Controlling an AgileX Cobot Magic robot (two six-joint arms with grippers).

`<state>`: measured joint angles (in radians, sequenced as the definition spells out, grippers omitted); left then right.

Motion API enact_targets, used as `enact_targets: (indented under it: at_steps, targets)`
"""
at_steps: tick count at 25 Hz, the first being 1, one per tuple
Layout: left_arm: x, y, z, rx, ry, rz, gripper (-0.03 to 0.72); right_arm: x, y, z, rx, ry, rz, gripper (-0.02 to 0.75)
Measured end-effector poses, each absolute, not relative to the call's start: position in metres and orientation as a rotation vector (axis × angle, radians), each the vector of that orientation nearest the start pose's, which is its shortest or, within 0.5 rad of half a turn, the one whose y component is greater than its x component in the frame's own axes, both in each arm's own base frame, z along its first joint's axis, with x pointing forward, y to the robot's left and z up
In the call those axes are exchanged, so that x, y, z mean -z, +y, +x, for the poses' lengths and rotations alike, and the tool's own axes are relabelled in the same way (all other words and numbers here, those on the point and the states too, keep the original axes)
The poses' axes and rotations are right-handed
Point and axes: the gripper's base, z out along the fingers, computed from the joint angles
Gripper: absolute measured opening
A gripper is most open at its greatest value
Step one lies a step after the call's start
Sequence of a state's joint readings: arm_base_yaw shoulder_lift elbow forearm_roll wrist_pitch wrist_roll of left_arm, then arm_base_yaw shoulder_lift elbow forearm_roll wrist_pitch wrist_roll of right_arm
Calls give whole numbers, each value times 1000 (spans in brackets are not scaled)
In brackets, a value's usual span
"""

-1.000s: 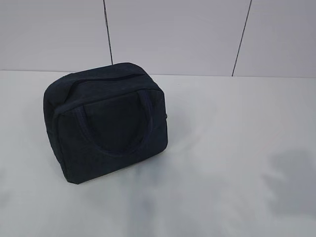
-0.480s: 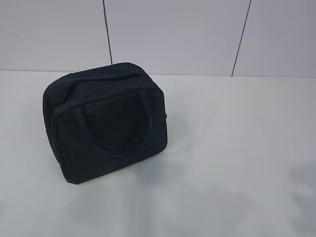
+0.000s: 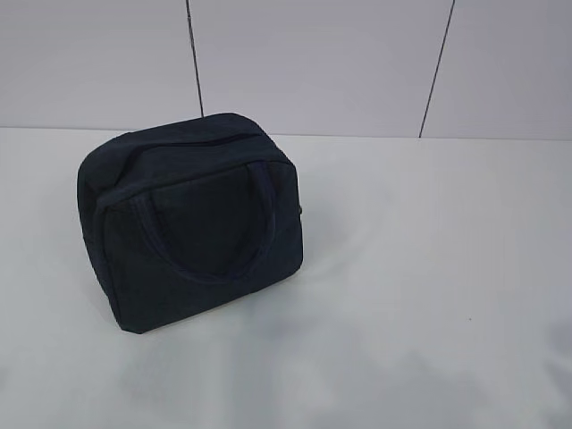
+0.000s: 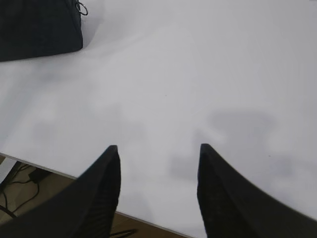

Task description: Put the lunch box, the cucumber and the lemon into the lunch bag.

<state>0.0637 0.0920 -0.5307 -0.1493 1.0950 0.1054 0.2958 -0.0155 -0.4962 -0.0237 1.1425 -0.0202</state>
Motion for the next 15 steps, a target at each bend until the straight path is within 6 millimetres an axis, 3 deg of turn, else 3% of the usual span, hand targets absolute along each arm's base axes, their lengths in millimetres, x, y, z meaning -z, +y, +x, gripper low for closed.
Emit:
enact_targets:
  at_steps: [15]
  targets:
    - [-284,-12,5,105,2131,91,386,-270,-5,-9,-133,2092,-326,386]
